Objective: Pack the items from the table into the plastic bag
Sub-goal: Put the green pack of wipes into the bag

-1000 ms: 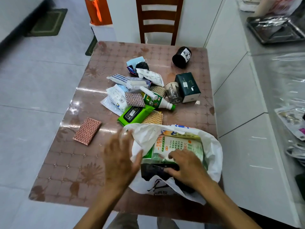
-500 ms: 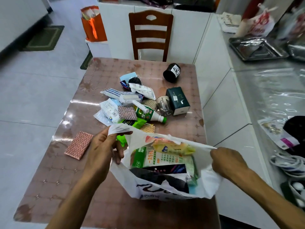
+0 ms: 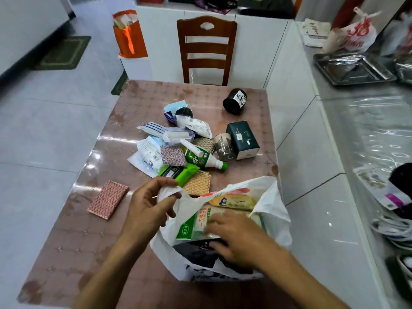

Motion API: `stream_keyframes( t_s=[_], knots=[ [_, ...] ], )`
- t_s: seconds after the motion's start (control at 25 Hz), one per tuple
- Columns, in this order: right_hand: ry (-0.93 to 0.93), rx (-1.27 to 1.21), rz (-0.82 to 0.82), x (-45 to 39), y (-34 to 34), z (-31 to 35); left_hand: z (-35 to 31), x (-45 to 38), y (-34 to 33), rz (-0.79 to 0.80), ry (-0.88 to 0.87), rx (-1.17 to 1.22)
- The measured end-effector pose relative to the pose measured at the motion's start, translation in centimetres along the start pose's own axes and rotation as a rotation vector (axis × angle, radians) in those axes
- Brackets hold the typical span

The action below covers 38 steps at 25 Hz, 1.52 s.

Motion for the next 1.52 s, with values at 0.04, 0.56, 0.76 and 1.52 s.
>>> stream_keyframes(
  t_s=[0.04,0.56,0.76,1.52],
  knots=[
    [0.041,0.065,0.195,-0.2,-3.8,1.2,0.0,-0.3,0.3,-0.017,-0.017,-0.054],
    [-0.303,-0.256,-0.336,-10.4,5.7,-6.9,6.0,-5.0,-7.2,0.669,-0.079,-1.242],
    [-0.423,-0.13,0.064,-21.7,-3.1,-7.6,9.0,-3.3,-6.0,0.866,-0.031,-1.194],
    [-0.413,-1.297,-0.481,1.5,7.8,-9.8,5.7,-7.3,-1.7,0.263,-0.254,-0.708]
  ],
)
Point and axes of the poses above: each hand's wrist, its own x-axis away from the middle knuckle, its own y-axis out of the back of the hand, z = x × y, the point moved 8 cm from there along -x, towards the middle knuckle, and after that the axes turned 9 degrees about x, right-handed, at the moved point
